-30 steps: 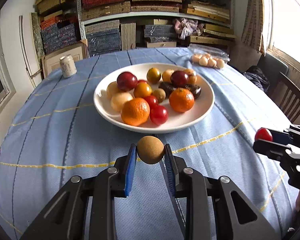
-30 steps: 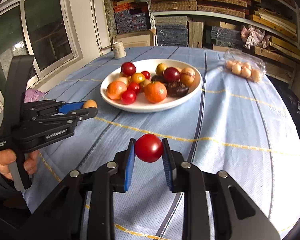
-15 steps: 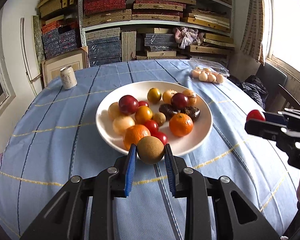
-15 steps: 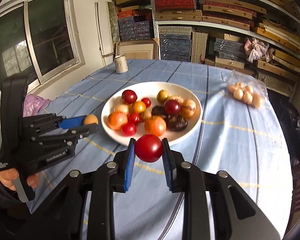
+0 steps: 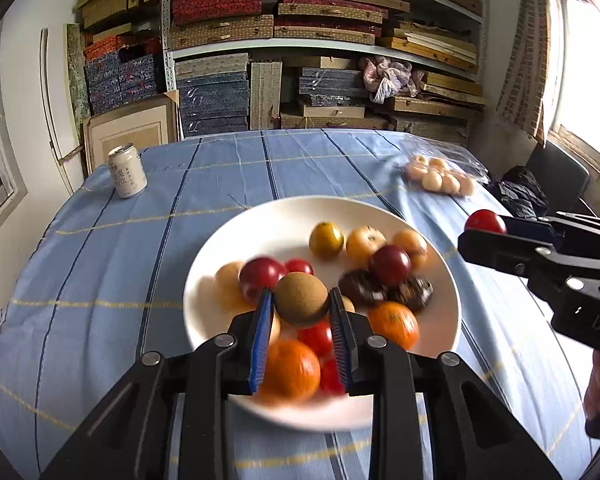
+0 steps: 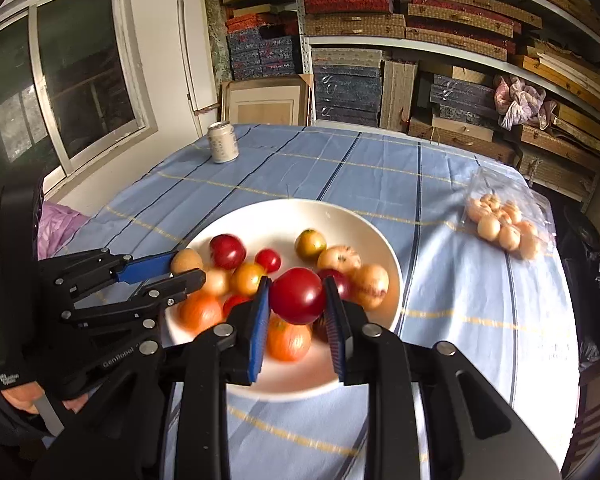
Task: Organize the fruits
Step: 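Carry the tomato and tan fruit over the white plate, then lower both fruits onto the plate and open both grippers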
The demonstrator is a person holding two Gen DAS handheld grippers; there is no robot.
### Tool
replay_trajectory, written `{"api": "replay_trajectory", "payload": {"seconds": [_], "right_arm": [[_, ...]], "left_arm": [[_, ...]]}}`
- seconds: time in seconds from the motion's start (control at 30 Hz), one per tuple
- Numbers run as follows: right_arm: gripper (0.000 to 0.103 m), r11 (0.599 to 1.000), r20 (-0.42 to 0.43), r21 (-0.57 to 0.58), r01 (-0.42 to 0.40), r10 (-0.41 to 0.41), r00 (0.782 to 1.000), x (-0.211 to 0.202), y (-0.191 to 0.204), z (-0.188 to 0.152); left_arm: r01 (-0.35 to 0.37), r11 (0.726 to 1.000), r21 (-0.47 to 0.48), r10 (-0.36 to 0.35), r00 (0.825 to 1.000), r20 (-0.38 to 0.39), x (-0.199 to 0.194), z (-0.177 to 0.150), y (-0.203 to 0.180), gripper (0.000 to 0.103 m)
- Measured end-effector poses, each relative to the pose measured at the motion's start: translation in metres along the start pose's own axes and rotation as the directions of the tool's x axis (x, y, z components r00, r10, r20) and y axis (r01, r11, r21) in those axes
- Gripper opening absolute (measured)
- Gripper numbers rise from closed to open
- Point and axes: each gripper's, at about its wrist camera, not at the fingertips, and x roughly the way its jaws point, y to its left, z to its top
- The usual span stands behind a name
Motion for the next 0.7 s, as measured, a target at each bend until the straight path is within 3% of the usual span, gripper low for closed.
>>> {"api": "replay_trajectory", "payload": {"seconds": [0.4,0.7], "right_arm": [[0.025,0.998,-0.035,0.055,0.035,-0.033,0.999,0.067,-0.023,0.027],[0.027,0.996,-0.054,0.071,0.051,-0.047,0.997,0.083,-0.034,0.029]], "left_arm": [[-0.019,1.0,-0.013,0.019,0.999,-0.029,0.051,0.031,0.013,0.028],[-0.026,1.0,-0.015,0.026,0.999,-0.029,0.061,0.038,0.018,0.03]]}}
